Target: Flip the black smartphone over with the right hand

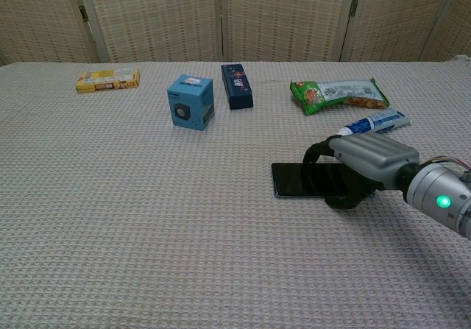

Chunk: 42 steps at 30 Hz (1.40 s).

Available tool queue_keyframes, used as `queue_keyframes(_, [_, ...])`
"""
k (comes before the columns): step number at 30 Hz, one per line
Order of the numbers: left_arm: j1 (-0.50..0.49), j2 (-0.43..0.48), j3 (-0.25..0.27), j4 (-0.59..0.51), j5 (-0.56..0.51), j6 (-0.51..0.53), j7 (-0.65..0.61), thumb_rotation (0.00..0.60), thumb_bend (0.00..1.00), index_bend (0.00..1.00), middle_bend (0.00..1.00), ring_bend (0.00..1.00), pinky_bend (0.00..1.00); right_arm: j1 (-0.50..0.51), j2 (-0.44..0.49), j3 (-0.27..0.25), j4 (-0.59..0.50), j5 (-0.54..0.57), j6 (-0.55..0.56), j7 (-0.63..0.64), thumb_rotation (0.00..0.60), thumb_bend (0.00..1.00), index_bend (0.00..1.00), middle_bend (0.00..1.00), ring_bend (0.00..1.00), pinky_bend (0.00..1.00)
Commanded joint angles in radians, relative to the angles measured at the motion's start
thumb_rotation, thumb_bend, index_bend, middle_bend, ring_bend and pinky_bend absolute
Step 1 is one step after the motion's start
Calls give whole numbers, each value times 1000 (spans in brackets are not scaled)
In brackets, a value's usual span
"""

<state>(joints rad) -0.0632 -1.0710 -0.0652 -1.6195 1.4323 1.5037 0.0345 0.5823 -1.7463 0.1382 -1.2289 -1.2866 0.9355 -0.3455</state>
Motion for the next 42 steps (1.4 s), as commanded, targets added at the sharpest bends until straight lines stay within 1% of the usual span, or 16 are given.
queue_keyframes(1, [0, 0, -1, 1, -1, -1, 0, 600, 211, 233, 145, 150, 195, 8, -2, 3, 4, 10, -10, -6, 600, 183, 238, 246, 118, 167])
queue_keyframes(8, [0, 2, -3, 3, -3, -3, 0, 600, 212, 233, 145, 150, 195, 29, -8, 9, 19, 39, -33, -21, 600, 196, 238, 259, 118, 167])
queue_keyframes(12, [-1, 3, -5, 4, -4, -4, -1, 600, 211, 233, 145, 150, 195, 45, -10, 11, 26, 46, -48, -21, 600, 245, 238, 259, 117, 167])
queue_keyframes(16, [0, 4, -6, 5, -6, -2, -2, 600, 211, 233, 145, 150, 195, 60, 1, 10, 17, 52, -69, -20, 600, 325, 238, 266, 118, 167])
queue_keyframes(21, [1, 6, -7, 4, -8, -2, -1, 600, 211, 233, 145, 150, 195, 71, 46, 1, -39, 66, -109, -5, 600, 425, 238, 281, 118, 166])
queue_keyframes(27, [-1, 6, -7, 2, -11, -6, 6, 600, 211, 233, 145, 150, 195, 85, 128, -20, -134, 89, -150, -36, 600, 509, 253, 295, 118, 167])
queue_keyframes(31, [-1, 6, -8, 2, -14, -7, 10, 600, 211, 233, 145, 150, 195, 94, 192, -26, -215, 121, -184, -29, 600, 525, 275, 314, 118, 167])
queue_keyframes(33, [-2, 5, -8, 1, -16, -11, 14, 600, 211, 233, 145, 150, 195, 104, 208, -22, -231, 135, -193, -31, 600, 528, 290, 325, 121, 167])
queue_keyframes(38, [-4, 6, -9, -7, -11, -8, 19, 600, 211, 233, 145, 150, 195, 149, 214, -1, -221, 184, -224, -42, 600, 548, 302, 336, 129, 167])
queue_keyframes(42, [0, 10, -9, -10, -15, -6, 22, 600, 211, 233, 145, 150, 195, 176, 211, 13, -204, 207, -228, -45, 600, 549, 302, 336, 130, 167])
